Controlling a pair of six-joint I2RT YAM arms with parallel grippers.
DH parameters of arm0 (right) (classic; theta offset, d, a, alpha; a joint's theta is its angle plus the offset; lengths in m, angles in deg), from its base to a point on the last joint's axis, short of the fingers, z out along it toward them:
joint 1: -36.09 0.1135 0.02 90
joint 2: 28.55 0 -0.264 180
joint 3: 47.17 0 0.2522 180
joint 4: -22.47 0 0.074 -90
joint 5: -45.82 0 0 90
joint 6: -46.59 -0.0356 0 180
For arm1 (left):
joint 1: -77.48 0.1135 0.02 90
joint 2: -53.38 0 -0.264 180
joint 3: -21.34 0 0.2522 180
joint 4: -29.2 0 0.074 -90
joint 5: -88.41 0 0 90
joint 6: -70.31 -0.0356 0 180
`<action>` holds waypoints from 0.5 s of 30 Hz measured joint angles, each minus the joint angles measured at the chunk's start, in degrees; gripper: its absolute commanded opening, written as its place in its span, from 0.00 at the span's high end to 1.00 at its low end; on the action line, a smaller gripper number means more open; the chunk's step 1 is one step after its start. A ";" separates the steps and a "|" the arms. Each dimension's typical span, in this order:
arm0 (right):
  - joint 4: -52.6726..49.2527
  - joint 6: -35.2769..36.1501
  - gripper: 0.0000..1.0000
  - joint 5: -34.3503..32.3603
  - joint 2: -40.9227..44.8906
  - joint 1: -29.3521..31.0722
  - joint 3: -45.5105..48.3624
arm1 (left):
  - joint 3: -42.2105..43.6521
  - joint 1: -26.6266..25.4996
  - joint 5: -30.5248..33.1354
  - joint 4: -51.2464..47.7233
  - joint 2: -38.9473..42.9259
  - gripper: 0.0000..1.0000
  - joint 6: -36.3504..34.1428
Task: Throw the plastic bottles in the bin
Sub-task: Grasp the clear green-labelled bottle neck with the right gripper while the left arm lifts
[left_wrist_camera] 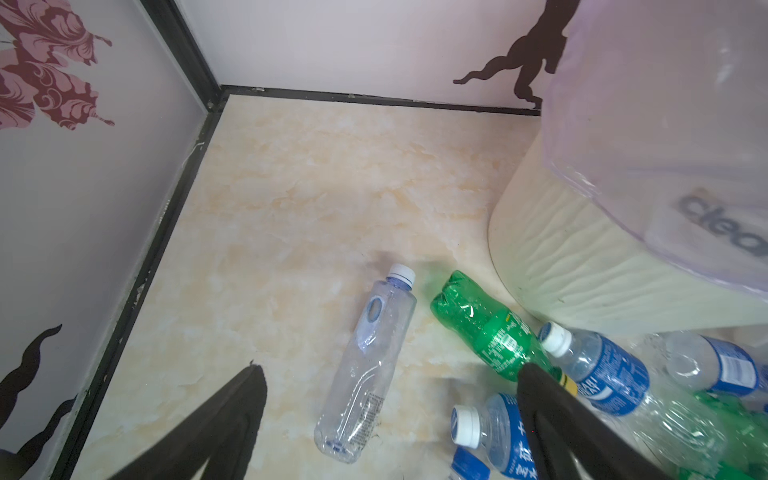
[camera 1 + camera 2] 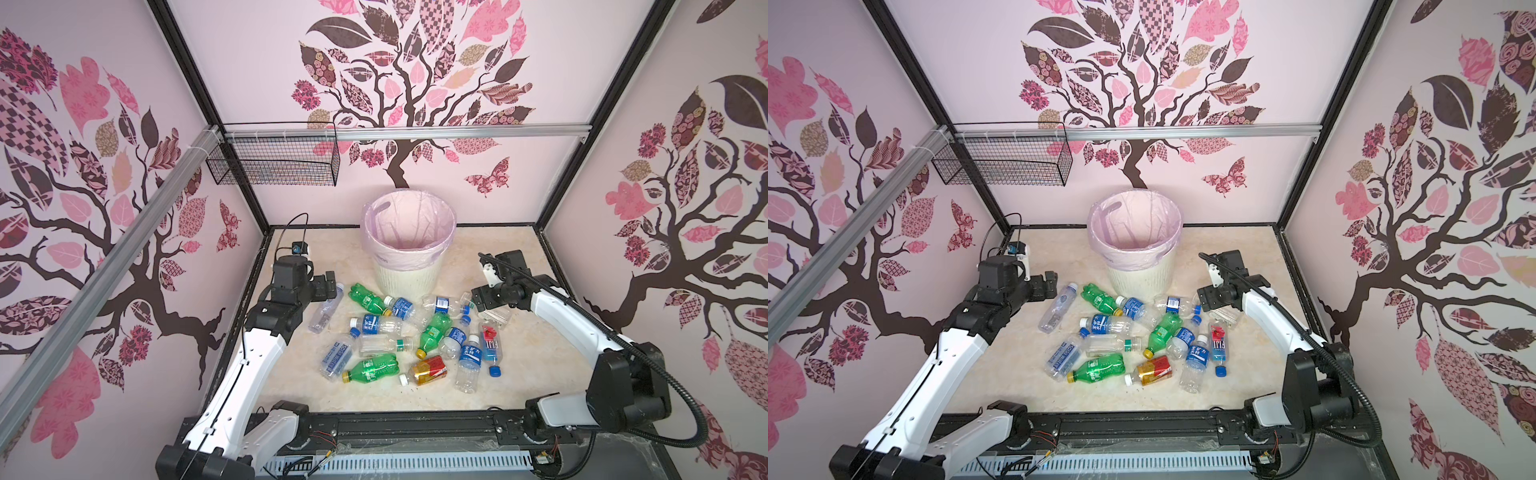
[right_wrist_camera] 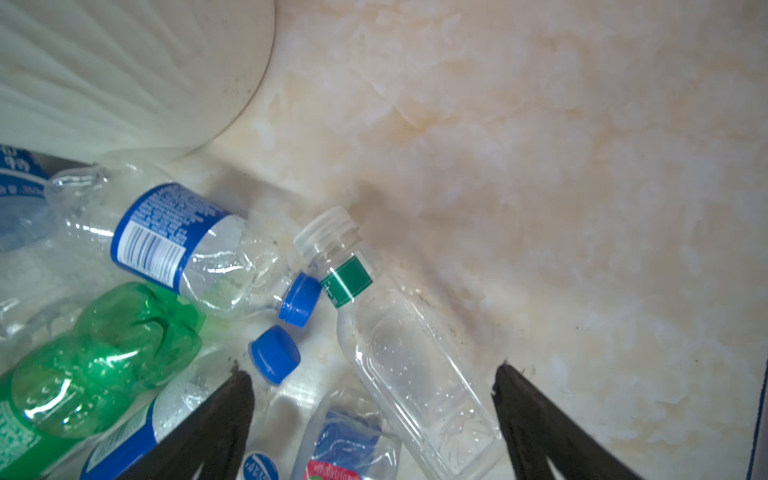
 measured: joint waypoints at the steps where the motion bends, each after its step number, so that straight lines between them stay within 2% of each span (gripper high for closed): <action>1: -0.74 0.87 0.08 0.57 0.00 0.00 0.00 | 0.02 0.07 -1.16 -0.85 1.27 0.02 -0.20; 8: -2.91 5.79 0.10 3.34 -0.50 0.00 -0.02 | 0.76 0.33 -7.04 -3.02 4.76 0.02 -0.79; 15: -3.78 8.37 0.13 2.58 -6.27 -0.33 -0.20 | 0.83 0.33 -9.40 -4.68 5.79 0.02 -1.46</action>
